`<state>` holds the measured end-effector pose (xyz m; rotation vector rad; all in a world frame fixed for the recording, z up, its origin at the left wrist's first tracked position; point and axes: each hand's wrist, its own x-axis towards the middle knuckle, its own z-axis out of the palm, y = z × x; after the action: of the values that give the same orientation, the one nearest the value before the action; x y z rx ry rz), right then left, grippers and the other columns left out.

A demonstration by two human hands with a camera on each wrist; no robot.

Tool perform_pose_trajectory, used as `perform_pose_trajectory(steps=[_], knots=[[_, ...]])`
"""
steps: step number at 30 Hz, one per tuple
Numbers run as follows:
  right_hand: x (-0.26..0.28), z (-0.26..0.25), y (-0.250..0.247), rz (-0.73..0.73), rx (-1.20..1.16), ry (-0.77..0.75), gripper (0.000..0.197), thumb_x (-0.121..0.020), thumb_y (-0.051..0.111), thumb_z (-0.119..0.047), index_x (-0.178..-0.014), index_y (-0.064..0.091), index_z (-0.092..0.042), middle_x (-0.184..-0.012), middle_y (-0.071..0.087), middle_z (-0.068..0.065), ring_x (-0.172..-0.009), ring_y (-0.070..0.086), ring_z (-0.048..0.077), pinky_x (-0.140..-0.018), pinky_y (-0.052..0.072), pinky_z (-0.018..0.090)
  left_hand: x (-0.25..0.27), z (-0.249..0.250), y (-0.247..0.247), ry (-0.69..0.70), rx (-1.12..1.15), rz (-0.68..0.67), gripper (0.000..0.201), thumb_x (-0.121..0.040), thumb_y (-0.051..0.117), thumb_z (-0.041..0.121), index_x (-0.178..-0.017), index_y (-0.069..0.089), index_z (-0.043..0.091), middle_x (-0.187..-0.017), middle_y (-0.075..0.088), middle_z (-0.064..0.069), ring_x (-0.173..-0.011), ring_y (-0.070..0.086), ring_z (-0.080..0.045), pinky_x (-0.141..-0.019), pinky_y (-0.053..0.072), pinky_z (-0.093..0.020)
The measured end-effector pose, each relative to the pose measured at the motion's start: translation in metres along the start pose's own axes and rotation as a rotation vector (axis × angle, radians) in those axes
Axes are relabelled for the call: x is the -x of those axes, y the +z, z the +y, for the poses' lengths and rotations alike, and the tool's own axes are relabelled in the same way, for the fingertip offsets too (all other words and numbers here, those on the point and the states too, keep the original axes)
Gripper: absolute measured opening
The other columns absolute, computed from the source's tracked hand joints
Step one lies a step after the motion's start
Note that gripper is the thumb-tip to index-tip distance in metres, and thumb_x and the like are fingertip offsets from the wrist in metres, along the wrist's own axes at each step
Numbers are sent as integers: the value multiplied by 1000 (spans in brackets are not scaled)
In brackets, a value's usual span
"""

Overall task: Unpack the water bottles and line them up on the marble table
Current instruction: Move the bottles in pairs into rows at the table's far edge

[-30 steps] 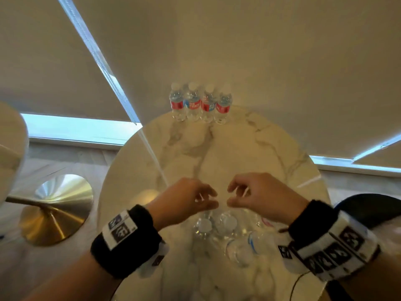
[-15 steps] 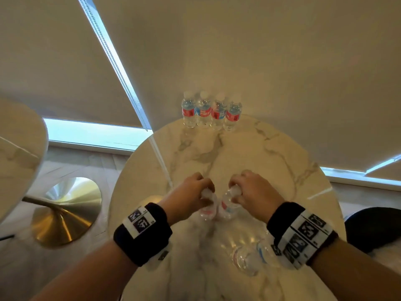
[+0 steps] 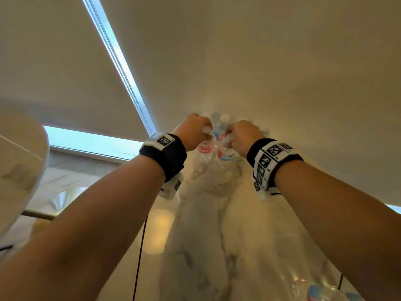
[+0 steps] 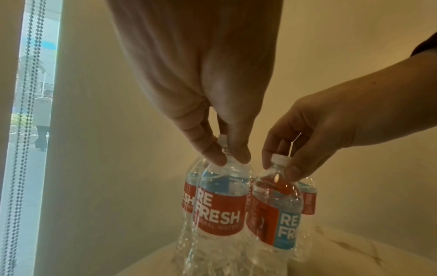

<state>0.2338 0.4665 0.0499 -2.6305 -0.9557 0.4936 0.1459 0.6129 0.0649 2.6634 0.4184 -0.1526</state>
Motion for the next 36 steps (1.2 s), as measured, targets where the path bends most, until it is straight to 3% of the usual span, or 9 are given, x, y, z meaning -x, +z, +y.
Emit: perform_pose_trajectory(steps=[7,11,15,20,23,27,30,33,36], knots=[[-17,-4,7,9,-26,-10,26,-86,70,-12,-112,69,-13,-113,66,13,-95,62,29,-74,38,27,-13,-16,19,-20,17,15,35,-95,67,25,-126,66,9,-124,61,-13,-113,58,-29,-90,43,-29],[0,-5,2,-10,-73,18,57,-80,80,-22,-132,57,-16,-118,66,12,-106,63,30,-77,41,28,-5,-18,21,-70,73,18,50,-88,76,29,-133,61,12,-123,57,-17,-110,61,-33,-95,46,-34],[58,-7,-14,24,-130,44,53,-83,77,-27,-130,57,-13,-115,66,7,-103,62,25,-78,40,26,19,-15,18,-108,50,11,87,-84,79,40,-155,33,18,-143,43,-17,-129,50,-37,-106,44,-43],[178,7,-24,17,-153,143,33,-86,73,-36,-110,66,-16,-96,71,0,-87,65,21,-72,42,27,100,21,32,54,130,125,63,-92,70,39,-146,47,17,-139,51,-11,-124,54,-29,-103,45,-37],[248,23,-17,-20,-162,211,27,-86,72,-36,-106,68,-18,-93,71,-3,-83,63,17,-71,44,28,156,54,54,196,170,1,47,-94,68,38,-135,60,18,-120,60,-2,-104,61,-18,-88,49,-25],[324,43,3,-129,-103,242,25,-86,71,-38,-105,69,-21,-90,69,-4,-82,63,15,-71,46,28,230,100,84,347,158,-197,35,-93,68,43,-121,71,21,-107,67,2,-92,64,-12,-86,56,-31],[368,61,21,-221,-31,219,30,-84,70,-43,-108,68,-25,-97,65,-4,-89,62,15,-79,50,31,276,129,101,365,172,-325,39,-90,68,51,-118,72,25,-107,68,6,-93,64,-9,-84,56,-26],[402,76,36,-273,18,172,38,-79,71,-43,-115,62,-33,-108,59,-4,-98,60,19,-86,50,35,308,149,120,316,132,-443,51,-83,71,60,-126,65,34,-116,61,12,-101,59,-6,-79,46,-11],[417,83,47,-225,-33,109,40,-82,72,-28,-120,59,-30,-112,54,-1,-99,59,22,-87,49,33,326,157,140,303,45,-452,54,-80,74,57,-128,60,37,-121,55,9,-101,59,-12,-86,52,-23]])
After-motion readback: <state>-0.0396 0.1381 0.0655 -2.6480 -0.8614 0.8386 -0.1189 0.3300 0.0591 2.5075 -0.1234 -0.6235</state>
